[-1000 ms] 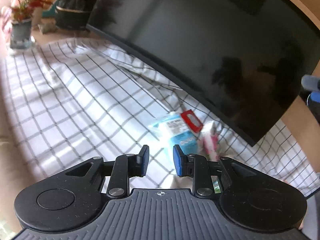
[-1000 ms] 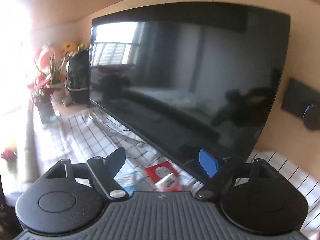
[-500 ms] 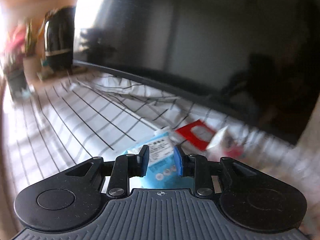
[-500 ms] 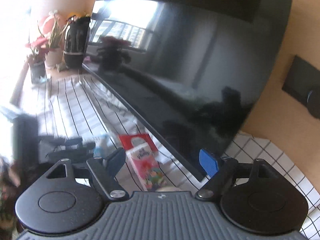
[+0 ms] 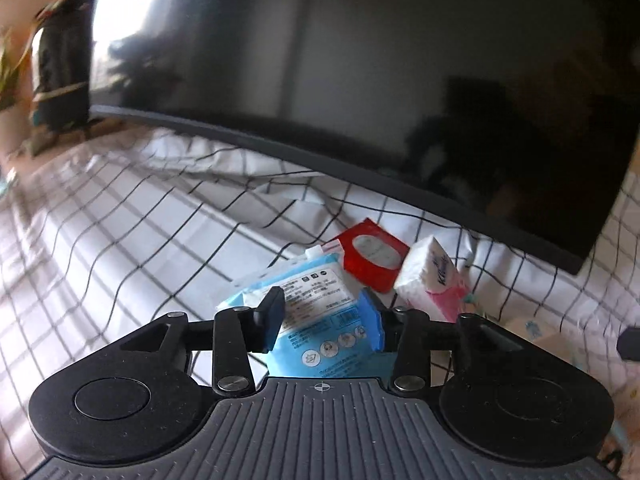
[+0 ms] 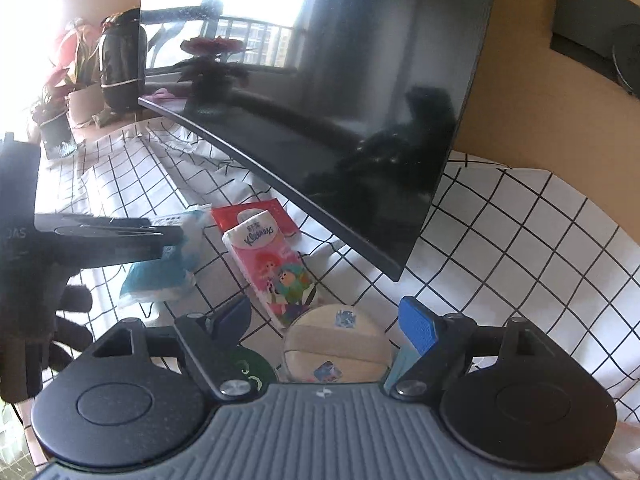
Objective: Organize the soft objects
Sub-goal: 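Grasp the blue wet-wipe pack with the left tool, then grasp the red packet with the right tool while the left tool holds the blue pack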
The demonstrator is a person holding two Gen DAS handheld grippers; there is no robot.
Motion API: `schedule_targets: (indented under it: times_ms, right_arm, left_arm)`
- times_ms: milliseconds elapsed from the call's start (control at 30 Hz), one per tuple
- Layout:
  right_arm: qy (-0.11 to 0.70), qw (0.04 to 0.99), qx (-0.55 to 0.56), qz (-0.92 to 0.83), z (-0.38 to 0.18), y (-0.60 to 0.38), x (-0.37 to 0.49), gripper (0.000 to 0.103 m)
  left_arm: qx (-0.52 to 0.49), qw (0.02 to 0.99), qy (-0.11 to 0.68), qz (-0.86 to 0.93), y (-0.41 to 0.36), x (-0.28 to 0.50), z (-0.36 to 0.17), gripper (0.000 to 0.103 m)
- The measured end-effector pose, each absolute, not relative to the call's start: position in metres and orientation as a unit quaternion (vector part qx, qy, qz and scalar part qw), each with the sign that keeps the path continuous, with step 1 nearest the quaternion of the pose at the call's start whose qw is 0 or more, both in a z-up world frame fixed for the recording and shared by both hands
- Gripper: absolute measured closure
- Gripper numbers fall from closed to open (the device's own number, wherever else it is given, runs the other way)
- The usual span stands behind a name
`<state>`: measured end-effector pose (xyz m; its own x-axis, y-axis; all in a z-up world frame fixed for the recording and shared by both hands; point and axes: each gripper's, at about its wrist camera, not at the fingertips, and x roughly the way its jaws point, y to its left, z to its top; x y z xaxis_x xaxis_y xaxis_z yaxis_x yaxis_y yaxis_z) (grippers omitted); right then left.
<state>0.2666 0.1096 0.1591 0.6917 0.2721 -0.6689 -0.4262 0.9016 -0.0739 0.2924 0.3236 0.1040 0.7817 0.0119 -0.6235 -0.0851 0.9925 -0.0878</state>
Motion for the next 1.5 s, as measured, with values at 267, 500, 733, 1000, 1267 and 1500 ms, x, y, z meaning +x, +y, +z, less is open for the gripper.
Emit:
schedule_targets:
  times_ms: [267,500,733,1000,1267,1500]
  right_arm:
    - [0.357,0.909,-0.114,0.183,0.152,0.107,0.272,0.022]
    - [0.362,0.906,-0.115,0.189,0.150,0.111,0.268,0.022]
    - [0.390,0.897,-0.079,0.193,0.174,0.127,0.274,0.022]
    - [0.466,0.860,0.099,0.184,0.193,0.202,0.358,0.022]
    - [0.476,0.874,0.074,0.060,0.132,0.277,0.425,0.022]
    - [0.527,0.840,0.132,0.000,0.085,0.279,0.461,0.021]
  left_arm:
    - [-0.011,0.931,0.359,0.069,0.331,0.298,0.101,0.041]
    - [-0.096,0.915,0.390,0.031,0.344,0.305,0.081,0.027]
    - [-0.178,0.904,0.388,-0.027,0.375,0.282,0.077,0.035]
    - [-0.244,0.891,0.380,-0.054,0.427,0.237,0.082,0.039]
    - [-0.277,0.896,0.342,-0.049,0.480,0.196,0.108,0.039]
    - [-0.290,0.893,0.343,-0.032,0.505,0.172,0.107,0.039]
